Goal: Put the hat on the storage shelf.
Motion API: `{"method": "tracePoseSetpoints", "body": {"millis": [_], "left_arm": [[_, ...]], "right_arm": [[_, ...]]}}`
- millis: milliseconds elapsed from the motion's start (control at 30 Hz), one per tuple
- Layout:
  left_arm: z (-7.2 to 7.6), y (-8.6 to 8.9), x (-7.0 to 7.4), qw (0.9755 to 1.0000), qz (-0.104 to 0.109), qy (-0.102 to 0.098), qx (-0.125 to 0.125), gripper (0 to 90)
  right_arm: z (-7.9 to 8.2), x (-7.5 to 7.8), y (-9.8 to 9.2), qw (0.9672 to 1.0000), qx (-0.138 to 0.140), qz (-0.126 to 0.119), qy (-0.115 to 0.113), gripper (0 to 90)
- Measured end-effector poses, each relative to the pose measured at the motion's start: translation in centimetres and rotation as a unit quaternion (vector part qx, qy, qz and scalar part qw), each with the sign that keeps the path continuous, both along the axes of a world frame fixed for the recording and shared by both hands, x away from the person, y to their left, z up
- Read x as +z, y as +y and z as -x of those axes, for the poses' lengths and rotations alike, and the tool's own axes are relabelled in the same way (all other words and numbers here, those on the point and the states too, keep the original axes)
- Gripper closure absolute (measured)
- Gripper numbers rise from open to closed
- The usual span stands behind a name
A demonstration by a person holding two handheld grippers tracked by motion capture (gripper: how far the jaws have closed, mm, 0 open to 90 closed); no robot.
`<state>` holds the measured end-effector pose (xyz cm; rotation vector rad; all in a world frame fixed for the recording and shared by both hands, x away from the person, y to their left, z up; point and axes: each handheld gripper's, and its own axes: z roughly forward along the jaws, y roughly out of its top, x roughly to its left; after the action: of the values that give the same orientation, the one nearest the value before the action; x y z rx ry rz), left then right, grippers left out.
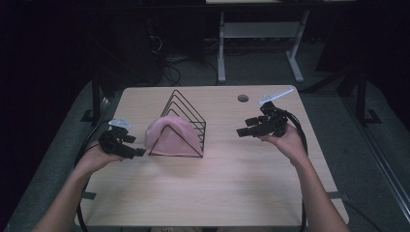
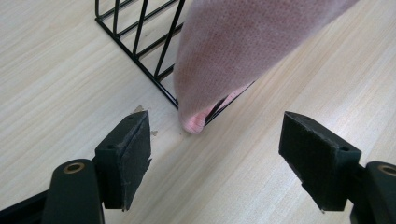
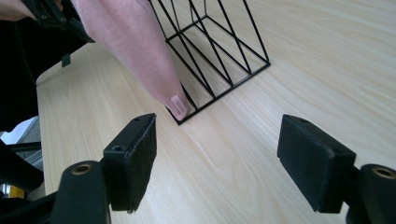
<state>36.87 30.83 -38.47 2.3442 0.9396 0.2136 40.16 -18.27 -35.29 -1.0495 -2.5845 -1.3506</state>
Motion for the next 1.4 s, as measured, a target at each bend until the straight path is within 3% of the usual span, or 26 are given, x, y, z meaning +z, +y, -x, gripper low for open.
{"method": "tracePoseSetpoints", "body": {"millis": [1133,1400], "left_arm": [[0.9,-0.2,-0.6,1.0,0.009,0.001,-0.002,25.2],[1.3,-0.4,-0.7,0.9999,0.009,-0.001,-0.005,25.2]], "right_arm": [[3.5,-4.0,-5.1,0.9982,-0.051,0.011,0.029,27.1],[4.4,-4.8,-6.0,0.998,-0.057,0.017,0.025,27.0]]}}
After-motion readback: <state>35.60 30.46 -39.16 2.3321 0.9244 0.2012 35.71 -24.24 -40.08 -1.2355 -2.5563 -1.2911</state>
